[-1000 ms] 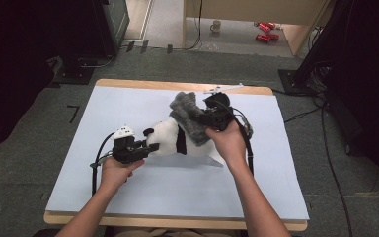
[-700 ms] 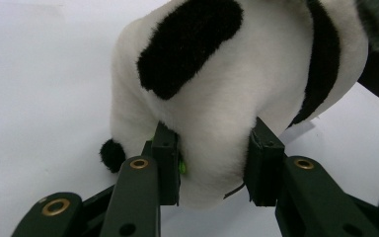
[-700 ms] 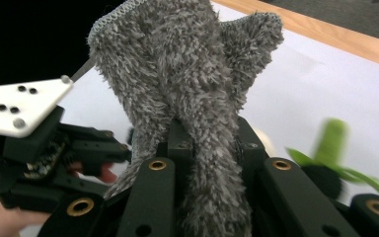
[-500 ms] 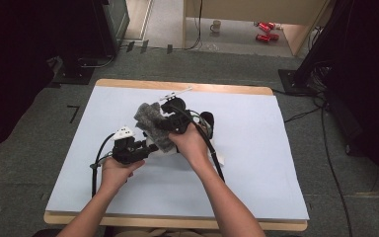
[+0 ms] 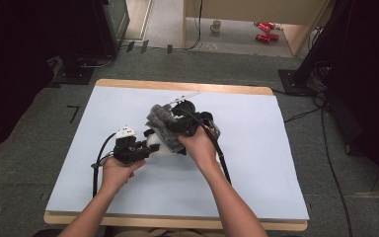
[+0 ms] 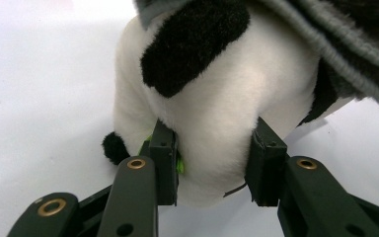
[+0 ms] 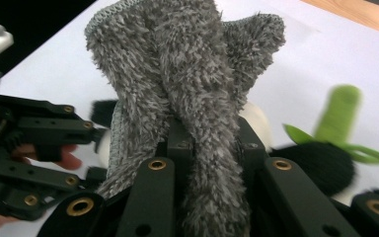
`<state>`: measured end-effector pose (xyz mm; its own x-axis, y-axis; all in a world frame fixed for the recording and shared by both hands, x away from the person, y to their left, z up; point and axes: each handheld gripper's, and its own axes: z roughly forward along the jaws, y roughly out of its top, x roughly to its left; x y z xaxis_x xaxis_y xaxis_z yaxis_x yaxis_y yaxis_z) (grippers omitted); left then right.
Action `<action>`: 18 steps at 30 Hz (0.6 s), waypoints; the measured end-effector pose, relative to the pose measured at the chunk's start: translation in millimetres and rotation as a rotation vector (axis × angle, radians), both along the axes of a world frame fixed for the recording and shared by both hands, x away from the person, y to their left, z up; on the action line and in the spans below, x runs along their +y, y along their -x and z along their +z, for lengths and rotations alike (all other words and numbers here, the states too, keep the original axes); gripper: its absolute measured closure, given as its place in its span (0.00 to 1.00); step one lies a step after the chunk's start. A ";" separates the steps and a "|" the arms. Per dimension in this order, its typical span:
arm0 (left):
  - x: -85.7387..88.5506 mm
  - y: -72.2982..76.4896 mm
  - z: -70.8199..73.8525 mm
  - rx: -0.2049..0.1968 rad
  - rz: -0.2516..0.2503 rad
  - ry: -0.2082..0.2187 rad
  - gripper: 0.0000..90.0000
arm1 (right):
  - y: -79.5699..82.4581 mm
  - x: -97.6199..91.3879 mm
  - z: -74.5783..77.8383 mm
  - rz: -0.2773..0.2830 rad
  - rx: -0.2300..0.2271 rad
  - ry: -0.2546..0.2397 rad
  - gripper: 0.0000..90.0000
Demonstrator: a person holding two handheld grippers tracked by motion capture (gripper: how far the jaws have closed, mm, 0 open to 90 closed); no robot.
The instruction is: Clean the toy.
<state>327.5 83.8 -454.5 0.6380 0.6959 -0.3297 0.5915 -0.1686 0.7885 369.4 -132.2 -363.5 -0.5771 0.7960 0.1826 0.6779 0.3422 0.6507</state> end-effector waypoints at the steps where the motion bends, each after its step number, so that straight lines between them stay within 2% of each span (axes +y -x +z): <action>1: 0.3 -0.5 -0.1 0.004 0.000 0.002 0.70 | 0.1 -3.2 -0.1 -0.006 0.002 0.004 0.84; 4: 1.1 -1.0 -0.2 0.011 -0.003 0.004 0.70 | -0.3 -13.9 -1.1 -0.025 0.019 0.016 0.84; 9: 0.7 0.2 0.1 0.014 -0.006 0.003 0.70 | 0.6 -25.3 0.8 -0.026 0.029 0.042 0.84; 18: 2.0 -1.2 -0.5 0.022 -0.011 0.015 0.70 | -2.1 -47.4 4.4 -0.061 0.035 0.021 0.84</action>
